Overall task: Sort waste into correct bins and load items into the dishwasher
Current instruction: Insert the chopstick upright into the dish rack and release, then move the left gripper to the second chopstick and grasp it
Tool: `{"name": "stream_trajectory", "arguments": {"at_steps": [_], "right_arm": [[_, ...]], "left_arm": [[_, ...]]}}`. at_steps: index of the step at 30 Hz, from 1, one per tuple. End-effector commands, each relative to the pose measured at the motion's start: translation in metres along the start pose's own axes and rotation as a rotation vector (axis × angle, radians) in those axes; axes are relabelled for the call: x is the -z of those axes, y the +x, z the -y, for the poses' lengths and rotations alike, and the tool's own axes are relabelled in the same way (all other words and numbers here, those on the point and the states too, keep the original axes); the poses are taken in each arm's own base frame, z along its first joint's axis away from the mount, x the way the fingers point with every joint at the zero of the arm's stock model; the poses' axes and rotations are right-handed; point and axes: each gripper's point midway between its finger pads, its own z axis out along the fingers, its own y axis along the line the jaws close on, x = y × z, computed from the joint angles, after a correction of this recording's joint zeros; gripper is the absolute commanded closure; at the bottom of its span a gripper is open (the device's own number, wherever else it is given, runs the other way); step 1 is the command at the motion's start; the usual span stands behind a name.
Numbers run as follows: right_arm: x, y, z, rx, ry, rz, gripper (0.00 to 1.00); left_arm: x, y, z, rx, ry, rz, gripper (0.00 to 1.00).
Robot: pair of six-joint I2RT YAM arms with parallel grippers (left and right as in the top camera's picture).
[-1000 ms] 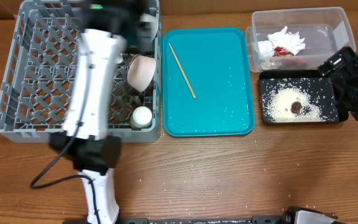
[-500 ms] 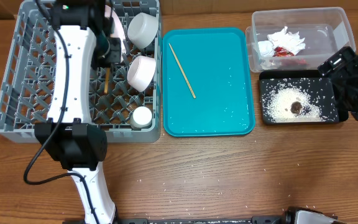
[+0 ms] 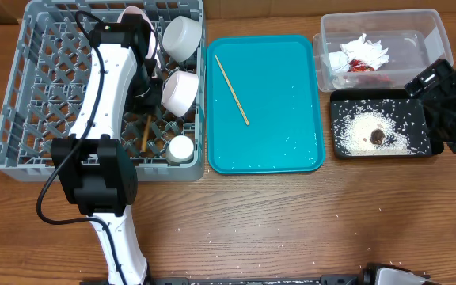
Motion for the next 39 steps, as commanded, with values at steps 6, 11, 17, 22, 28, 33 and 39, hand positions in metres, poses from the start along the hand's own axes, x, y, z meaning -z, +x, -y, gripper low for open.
{"name": "stream_trajectory", "arguments": {"at_steps": [6,11,17,22,28,33,39], "right_arm": [[0.006,-0.004,0.0,-0.007,-0.007,0.024,0.0],[0.006,-0.004,0.0,-0.007,-0.008,0.024,0.0],[0.006,-0.004,0.0,-0.007,-0.007,0.024,0.0],[0.006,-0.004,0.0,-0.007,-0.008,0.024,0.0],[0.006,-0.004,0.0,-0.007,-0.007,0.024,0.0],[0.006,-0.004,0.0,-0.007,-0.007,0.024,0.0],[0.006,-0.004,0.0,-0.007,-0.007,0.024,0.0]], "left_arm": [[0.019,-0.005,0.009,-0.015,0.048,0.033,0.42],[0.079,-0.026,0.06,-0.093,0.184,0.212,0.4],[0.108,-0.041,0.148,-0.163,0.254,0.366,0.37],[0.092,-0.055,0.194,-0.114,0.204,0.437,0.45],[0.048,-0.069,0.21,0.004,0.164,0.458,0.45],[0.001,-0.07,0.217,0.027,0.173,0.444,0.52],[-0.031,-0.07,0.222,0.024,0.177,0.458,0.52]]}}
